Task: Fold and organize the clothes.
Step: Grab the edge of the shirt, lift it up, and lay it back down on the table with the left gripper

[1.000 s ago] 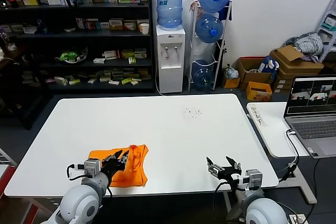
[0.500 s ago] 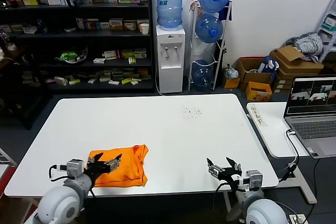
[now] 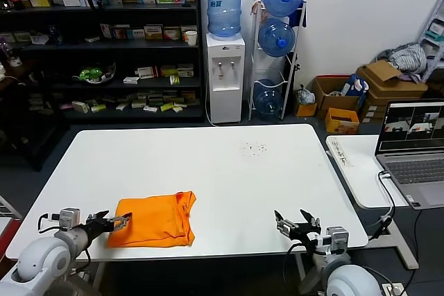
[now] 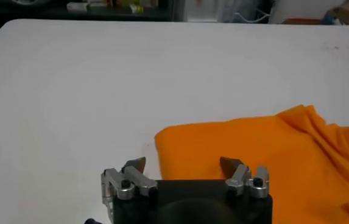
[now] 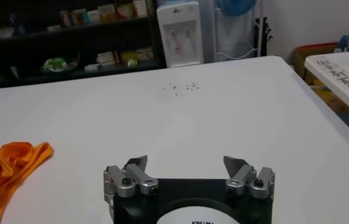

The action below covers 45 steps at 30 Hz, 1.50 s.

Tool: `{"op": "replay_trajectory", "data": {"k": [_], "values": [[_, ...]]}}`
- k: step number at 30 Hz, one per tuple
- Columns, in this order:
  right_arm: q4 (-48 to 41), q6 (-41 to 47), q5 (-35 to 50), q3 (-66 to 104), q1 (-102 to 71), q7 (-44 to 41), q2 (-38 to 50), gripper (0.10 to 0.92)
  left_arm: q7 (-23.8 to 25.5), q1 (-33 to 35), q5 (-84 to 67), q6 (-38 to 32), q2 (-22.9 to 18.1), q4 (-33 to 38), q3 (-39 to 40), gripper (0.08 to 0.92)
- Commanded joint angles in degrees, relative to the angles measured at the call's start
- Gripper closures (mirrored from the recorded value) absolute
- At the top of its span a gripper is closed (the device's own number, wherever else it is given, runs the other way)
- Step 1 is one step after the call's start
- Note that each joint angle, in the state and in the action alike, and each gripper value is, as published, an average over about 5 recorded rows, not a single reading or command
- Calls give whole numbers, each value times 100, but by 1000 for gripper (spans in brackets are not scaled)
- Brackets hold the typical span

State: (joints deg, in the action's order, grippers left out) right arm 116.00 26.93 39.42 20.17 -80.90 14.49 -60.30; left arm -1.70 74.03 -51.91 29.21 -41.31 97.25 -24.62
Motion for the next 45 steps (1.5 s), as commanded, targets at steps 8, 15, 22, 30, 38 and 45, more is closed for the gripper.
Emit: {"op": "replay_trajectory", "data": {"k": [8, 15, 22, 30, 38, 45], "values": [[-28, 21, 7, -39, 24, 2, -10, 203, 367, -80, -470, 128, 160, -567, -81, 177], [-5, 19, 7, -20, -6, 3, -1, 203, 299, -126, -408, 125, 87, -549, 29, 199], [3, 21, 17, -23, -4, 4, -2, 203, 256, -115, -416, 150, 58, -510, 54, 381], [-4, 28, 47, -36, 17, 17, 1, 203, 168, -95, -599, 174, 2, -372, 44, 615], [-26, 13, 54, -35, 25, 15, 2, 203, -64, -25, -736, 176, -88, 147, -119, 844], [-125, -29, 53, -91, 107, -7, -18, 203, -691, 95, -325, 357, -93, 1535, -487, 896]]}}
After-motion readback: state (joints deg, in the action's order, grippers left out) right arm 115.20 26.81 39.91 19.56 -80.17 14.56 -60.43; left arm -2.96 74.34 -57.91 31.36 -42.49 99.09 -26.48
